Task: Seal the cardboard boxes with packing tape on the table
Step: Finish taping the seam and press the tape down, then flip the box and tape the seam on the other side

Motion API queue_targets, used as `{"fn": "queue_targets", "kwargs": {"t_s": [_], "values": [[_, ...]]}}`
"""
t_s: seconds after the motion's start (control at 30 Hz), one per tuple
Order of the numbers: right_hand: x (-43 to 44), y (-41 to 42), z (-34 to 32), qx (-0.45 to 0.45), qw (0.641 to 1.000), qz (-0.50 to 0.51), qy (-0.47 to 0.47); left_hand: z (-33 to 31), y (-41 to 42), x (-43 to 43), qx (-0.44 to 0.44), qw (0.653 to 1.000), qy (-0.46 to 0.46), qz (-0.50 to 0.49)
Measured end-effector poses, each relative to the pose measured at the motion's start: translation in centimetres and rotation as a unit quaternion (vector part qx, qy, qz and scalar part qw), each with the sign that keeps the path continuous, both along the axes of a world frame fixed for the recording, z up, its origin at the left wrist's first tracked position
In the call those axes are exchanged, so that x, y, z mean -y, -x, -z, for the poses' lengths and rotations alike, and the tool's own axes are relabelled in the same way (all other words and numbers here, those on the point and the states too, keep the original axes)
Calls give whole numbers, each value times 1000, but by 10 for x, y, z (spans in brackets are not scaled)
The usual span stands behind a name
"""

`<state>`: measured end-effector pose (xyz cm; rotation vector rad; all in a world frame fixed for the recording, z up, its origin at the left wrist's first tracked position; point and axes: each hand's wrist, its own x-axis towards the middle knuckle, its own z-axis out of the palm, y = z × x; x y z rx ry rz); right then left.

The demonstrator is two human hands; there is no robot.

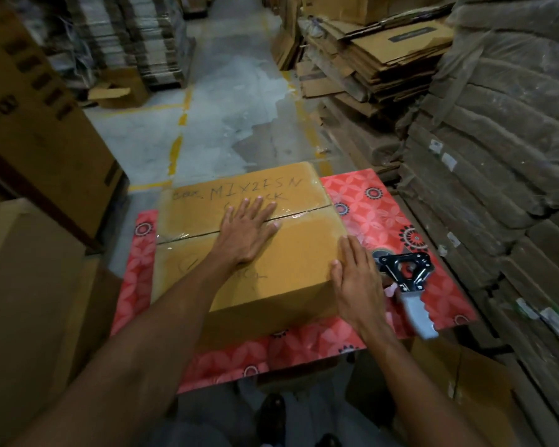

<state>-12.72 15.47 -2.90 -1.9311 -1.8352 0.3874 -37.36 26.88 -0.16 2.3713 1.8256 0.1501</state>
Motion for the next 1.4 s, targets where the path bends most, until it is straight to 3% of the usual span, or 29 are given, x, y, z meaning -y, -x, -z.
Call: {"fn": "queue_targets", "kwargs": {"t_s": [0.17, 0.33, 0.57, 0.73, 0.9, 1.0, 1.07, 1.13, 1.17, 1.27, 1.33, 1.4], "values": [[16, 16, -11, 53, 998, 43, -9, -2, 55, 15, -3, 997, 9, -73], [62, 77, -24, 120, 991, -60, -18, 1, 119, 13, 52, 974, 26, -219], [92, 143, -7, 96, 992, -58, 49, -9, 164, -37, -2, 987, 76, -139], [97, 154, -14, -41, 994, -52, 85, -15, 176, -95, -3, 985, 114, -132], [68, 141, 1, -118, 990, -50, 51, -17, 184, -78, 12, 985, 48, -164], [6, 101, 3, -72, 995, -62, 4, -12, 210, -39, 56, 964, 52, -254], [-52, 83, -12, -35, 999, -19, -3, -9, 223, -2, 65, 953, 42, -293], [-104, 78, -33, -26, 1000, -2, -3, -4, 214, 47, -1, 969, 3, -246], [-123, 82, -42, -30, 999, -39, 2, -7, 198, 74, -8, 980, -25, -199], [-134, 105, -64, 45, 987, -148, 33, -19, 124, 138, 42, 992, -42, -110], [-116, 123, -70, 118, 977, -174, 37, -27, 83, 149, 65, 992, -6, -104], [-95, 137, -74, 136, 974, -174, 45, -31, 65, 140, 101, 994, 15, -35]]}}
